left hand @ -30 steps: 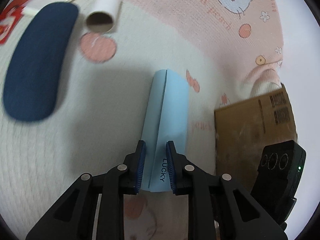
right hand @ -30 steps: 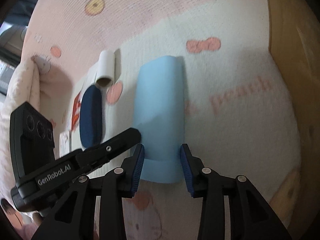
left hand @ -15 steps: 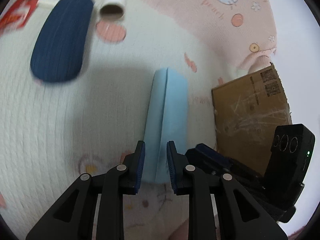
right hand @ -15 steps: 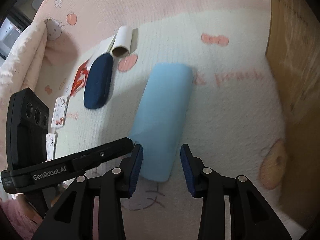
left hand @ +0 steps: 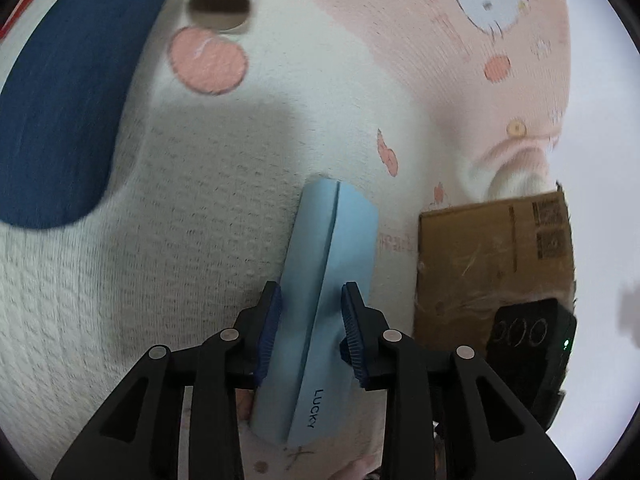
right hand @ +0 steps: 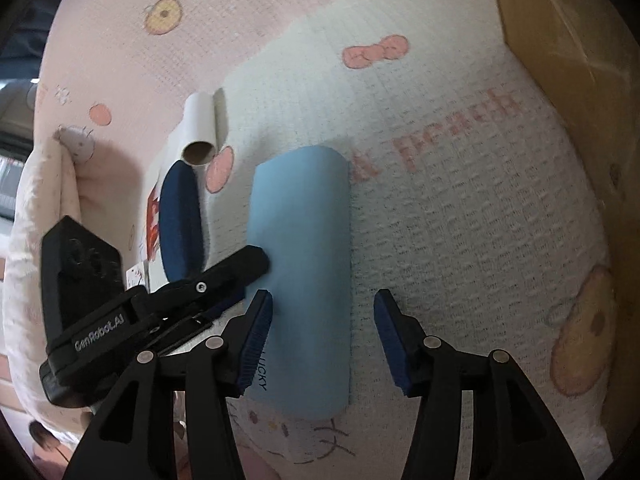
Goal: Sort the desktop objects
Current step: 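Close the right gripper on the light-blue LUCKY case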
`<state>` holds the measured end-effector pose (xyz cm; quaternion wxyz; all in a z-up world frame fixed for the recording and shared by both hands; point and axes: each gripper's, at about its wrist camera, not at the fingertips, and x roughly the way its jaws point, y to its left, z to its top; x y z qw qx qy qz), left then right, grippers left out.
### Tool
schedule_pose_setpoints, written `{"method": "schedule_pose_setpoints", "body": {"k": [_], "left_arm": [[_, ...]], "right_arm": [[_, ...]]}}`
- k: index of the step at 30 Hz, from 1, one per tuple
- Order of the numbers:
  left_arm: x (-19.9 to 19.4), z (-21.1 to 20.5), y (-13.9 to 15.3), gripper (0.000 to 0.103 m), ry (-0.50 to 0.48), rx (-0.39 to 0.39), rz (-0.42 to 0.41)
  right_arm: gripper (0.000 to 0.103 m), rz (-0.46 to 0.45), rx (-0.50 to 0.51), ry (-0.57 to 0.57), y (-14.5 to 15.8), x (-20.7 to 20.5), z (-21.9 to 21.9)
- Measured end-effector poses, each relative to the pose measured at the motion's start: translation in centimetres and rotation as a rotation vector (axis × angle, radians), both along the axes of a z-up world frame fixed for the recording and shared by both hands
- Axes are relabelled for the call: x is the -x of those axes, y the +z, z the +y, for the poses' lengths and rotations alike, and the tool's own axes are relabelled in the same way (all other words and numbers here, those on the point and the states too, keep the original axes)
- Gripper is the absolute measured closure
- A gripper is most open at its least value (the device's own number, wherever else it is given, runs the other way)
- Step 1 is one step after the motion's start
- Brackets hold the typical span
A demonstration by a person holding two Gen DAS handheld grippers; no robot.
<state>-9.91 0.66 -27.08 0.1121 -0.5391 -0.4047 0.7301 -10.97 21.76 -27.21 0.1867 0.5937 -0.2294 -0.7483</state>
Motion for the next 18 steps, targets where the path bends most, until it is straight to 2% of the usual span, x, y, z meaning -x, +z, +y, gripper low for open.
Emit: {"method": "schedule_pose_setpoints", "body": {"k": [7, 18], "left_arm": [[-0.5, 0.6, 0.3, 0.069, -0.024, 0.019, -0.004], [-0.5, 0.1, 0.3, 0.069, -0.041, 0.015, -0.021]], "right_arm": [[0.053, 0.1, -0.093, 0.133, 0.9, -1.2, -2.1], [0.049, 0.097, -0.092, 0.167, 0.5, -0.5, -2.8]]}}
